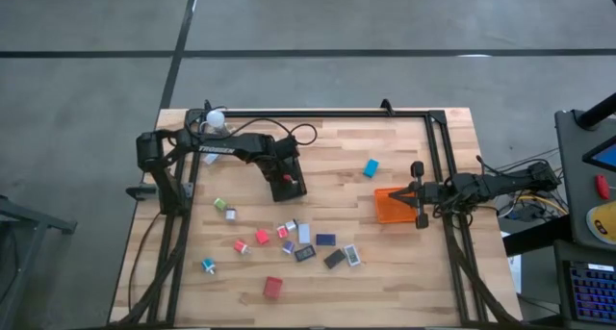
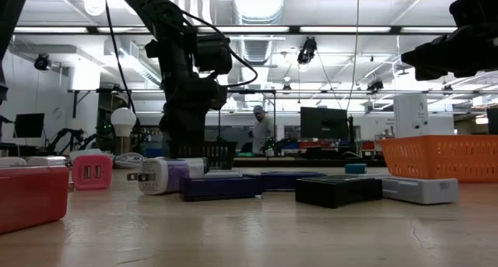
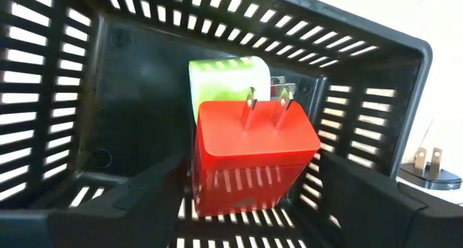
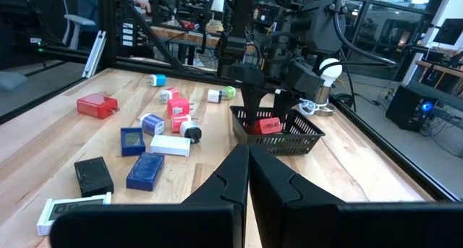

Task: Pick & Place Office items
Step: Put the middle pink charger adapter in the black bin

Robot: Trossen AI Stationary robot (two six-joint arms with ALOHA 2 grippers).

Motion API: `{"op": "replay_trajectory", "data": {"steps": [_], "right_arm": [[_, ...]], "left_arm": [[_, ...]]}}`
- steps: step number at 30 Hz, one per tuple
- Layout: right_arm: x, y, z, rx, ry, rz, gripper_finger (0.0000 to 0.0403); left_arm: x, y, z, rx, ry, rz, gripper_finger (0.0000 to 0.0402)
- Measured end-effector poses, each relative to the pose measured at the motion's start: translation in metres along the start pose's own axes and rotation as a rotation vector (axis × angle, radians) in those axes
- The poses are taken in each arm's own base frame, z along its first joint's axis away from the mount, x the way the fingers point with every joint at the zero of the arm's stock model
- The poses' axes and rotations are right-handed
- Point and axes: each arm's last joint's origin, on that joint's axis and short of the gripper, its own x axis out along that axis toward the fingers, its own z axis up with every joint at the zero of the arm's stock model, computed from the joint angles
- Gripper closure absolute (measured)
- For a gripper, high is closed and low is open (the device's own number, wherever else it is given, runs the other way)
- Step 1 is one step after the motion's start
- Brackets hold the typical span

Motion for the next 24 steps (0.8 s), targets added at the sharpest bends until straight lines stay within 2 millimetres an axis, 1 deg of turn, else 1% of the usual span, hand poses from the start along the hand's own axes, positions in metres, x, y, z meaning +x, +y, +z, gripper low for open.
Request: {"op": "replay_trajectory", "data": {"steps": [6,8,12,18,20,24], "right_arm": [[0.000,0.000,0.000,0.000,0.000,0.000,0.0394],[0.000,0.000,0.000,0.000,0.000,0.000,0.0394],[0.000,0.000,0.000,0.000,0.000,0.000,0.0394],[0.000,0.000,0.000,0.000,0.000,0.000,0.0394],[0.000,0.000,0.000,0.000,-0.001,0.001,0.0394],[0.000,0.000,0.000,0.000,-0.001,0.001,0.0394]], "left_arm": [[0.000,0.000,0.000,0.000,0.001,-0.003,0.0081],[-0.003,-0.001,0.001,0.005,0.005,-0.010,0.0081],[-0.020,-0.006,0.005,0.029,-0.026,-0.020,0.0084],[-0.051,-0.009,0.005,0.028,-0.114,0.053,0.0085],[-0.061,-0.010,0.003,-0.031,-0.149,0.047,0.0085],[-0.078,-0.014,-0.002,-0.247,-0.204,0.012,0.0085]]}}
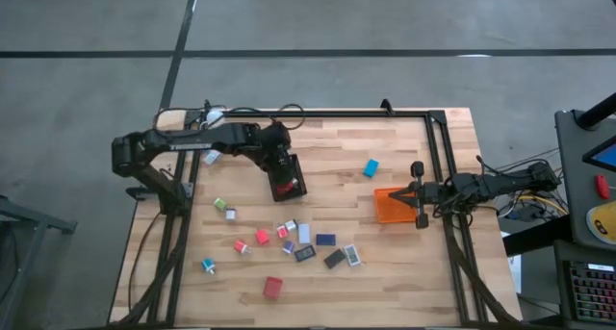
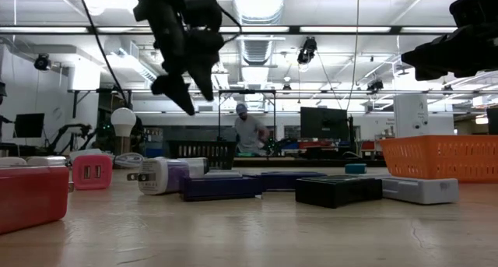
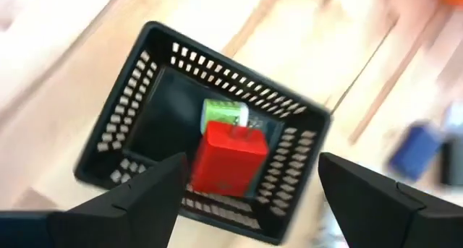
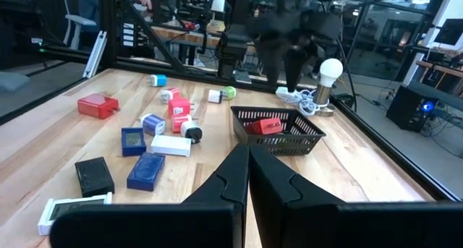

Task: Pick & Place Office items
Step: Put the middle pink charger adapter in the black bin

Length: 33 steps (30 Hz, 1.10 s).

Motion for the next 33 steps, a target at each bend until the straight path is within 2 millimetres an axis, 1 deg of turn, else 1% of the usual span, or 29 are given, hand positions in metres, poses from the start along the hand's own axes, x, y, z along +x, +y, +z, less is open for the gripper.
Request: {"op": "replay_trajectory", "data": {"steps": [3,7,12,17,22,30,33], "right_arm": [[0.000,0.000,0.000,0.000,0.000,0.000,0.0394],[0.000,0.000,0.000,0.000,0.000,0.000,0.0394],[0.000,0.000,0.000,0.000,0.000,-0.001,0.0394],[0.000,0.000,0.000,0.000,0.000,-0.001,0.0394],[0.000,0.000,0.000,0.000,0.000,-0.001,0.0394],[0.000,0.000,0.000,0.000,0.000,-0.001,0.0394],[0.000,0.000,0.000,0.000,0.000,-0.001,0.0394]], "left_arm": [[-0.008,-0.003,-0.004,-0.138,-0.015,-0.006,0.0085],[-0.013,-0.010,-0.016,-0.267,0.031,0.014,0.0085],[-0.012,-0.027,-0.038,-0.403,0.098,0.084,0.0085],[-0.012,-0.048,-0.060,-0.507,0.088,0.145,0.0085],[-0.014,-0.068,-0.088,-0.662,0.112,0.188,0.0085],[-0.018,-0.099,-0.127,-0.730,0.076,0.169,0.0085],[-0.019,-0.106,-0.138,-0.801,0.069,0.165,0.0085]]}}
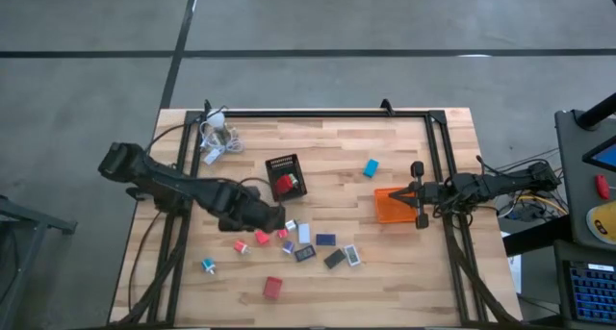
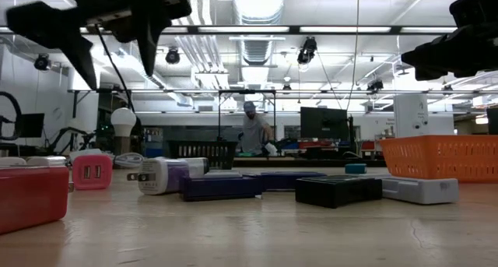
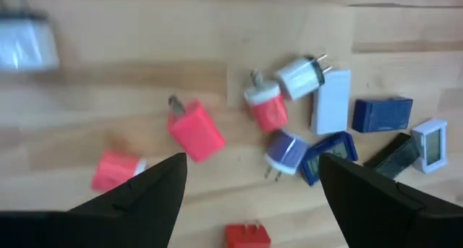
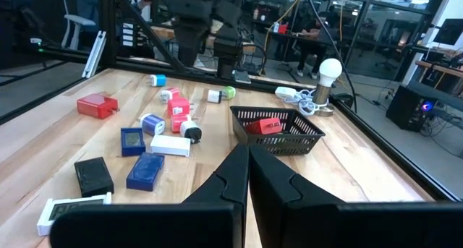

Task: Pick & Place Office items
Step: Put the middle pink charger adapter in the black bin

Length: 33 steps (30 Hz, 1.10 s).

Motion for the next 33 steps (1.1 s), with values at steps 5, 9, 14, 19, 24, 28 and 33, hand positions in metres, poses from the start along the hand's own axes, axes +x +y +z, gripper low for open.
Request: {"op": "replay_trajectory", "data": {"steps": [5,9,14,19,24,28,33], "right_arm": [[0.000,0.000,0.000,0.000,0.000,0.000,0.0394],[0.000,0.000,0.000,0.000,0.000,0.000,0.0394],[0.000,0.000,0.000,0.000,0.001,0.000,0.0394],[0.000,0.000,0.000,0.000,0.001,-0.001,0.0394],[0.000,0.000,0.000,0.000,0.001,0.000,0.0394],[0.000,0.000,0.000,0.000,0.001,-0.001,0.0394],[0.000,0.000,0.000,0.000,0.001,0.000,0.0394]], "left_arm": [[0.001,0.004,-0.006,-0.184,-0.005,0.006,0.0085],[0.015,0.010,-0.005,-0.204,-0.050,0.025,0.0085],[0.040,0.014,-0.009,-0.282,0.037,0.045,0.0085],[0.055,0.017,-0.010,-0.301,0.106,0.028,0.0085],[0.061,0.022,-0.009,-0.325,0.102,0.040,0.0085],[0.064,0.025,-0.008,-0.336,0.099,0.048,0.0085],[0.066,0.026,-0.003,-0.352,0.093,0.053,0.0085]]}}
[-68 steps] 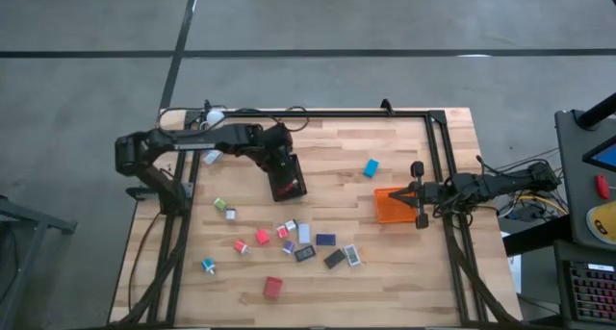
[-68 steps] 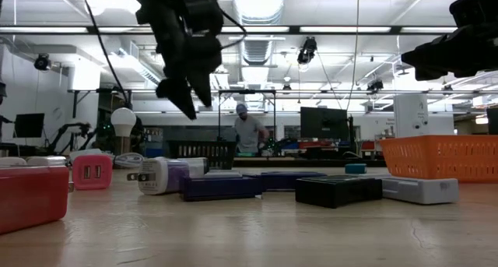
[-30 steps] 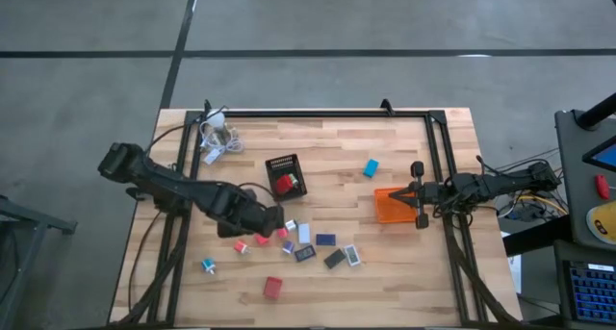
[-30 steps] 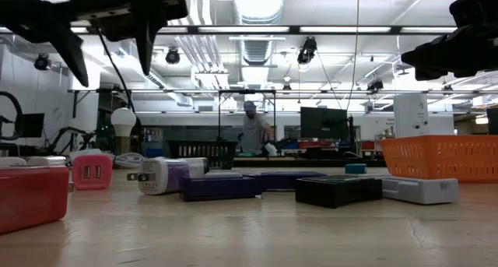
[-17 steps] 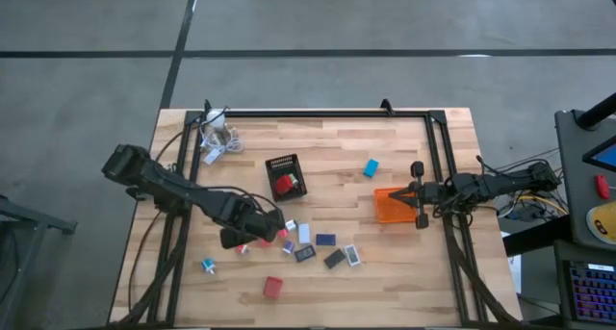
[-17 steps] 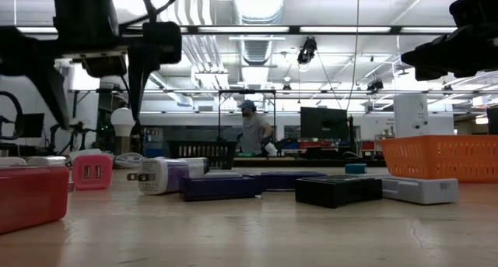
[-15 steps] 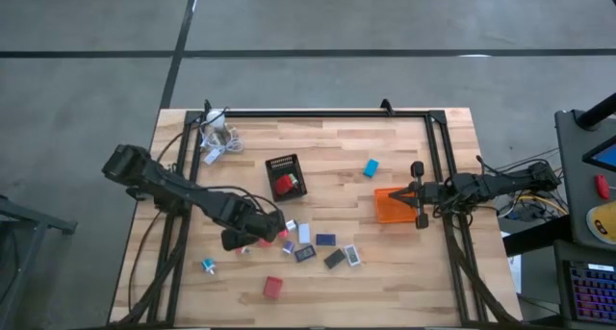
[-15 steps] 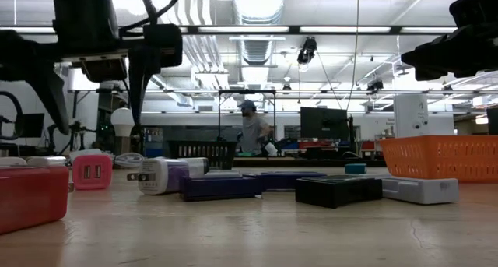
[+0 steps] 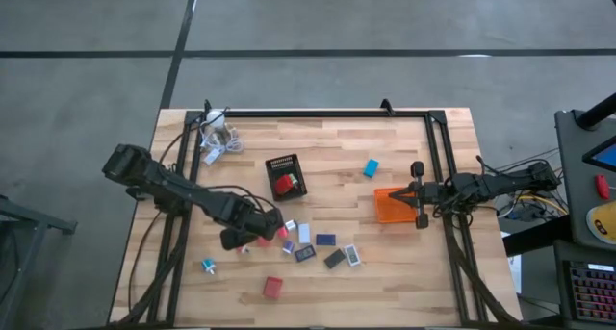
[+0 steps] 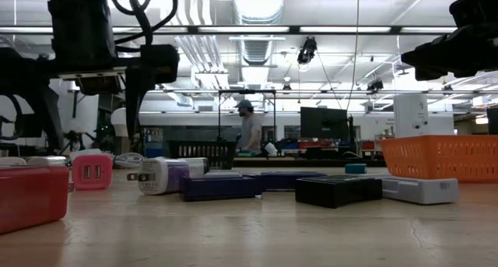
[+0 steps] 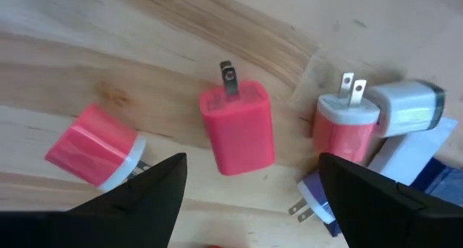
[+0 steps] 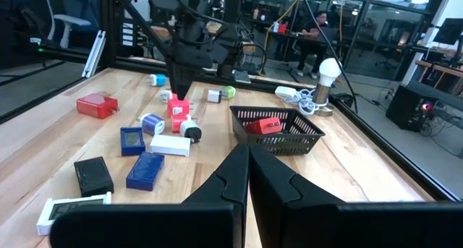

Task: Pick & Place Office items
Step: Put the middle pink charger adapter in the black bin

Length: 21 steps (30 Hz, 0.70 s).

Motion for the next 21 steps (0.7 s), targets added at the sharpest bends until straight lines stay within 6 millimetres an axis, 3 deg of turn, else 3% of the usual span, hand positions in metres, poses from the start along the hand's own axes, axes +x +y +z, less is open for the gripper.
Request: {"op": "replay_trajectory", "data": {"steps": [5,21], "right_arm": [[0.000,0.000,0.000,0.000,0.001,0.000,0.0394],[0.000,0.000,0.000,0.000,0.000,0.000,0.0394]], "left_arm": [[0.001,0.000,0.002,-0.001,0.000,0.000,0.0085],[0.032,0.010,0.021,-0.044,0.105,-0.019,0.0085]]}}
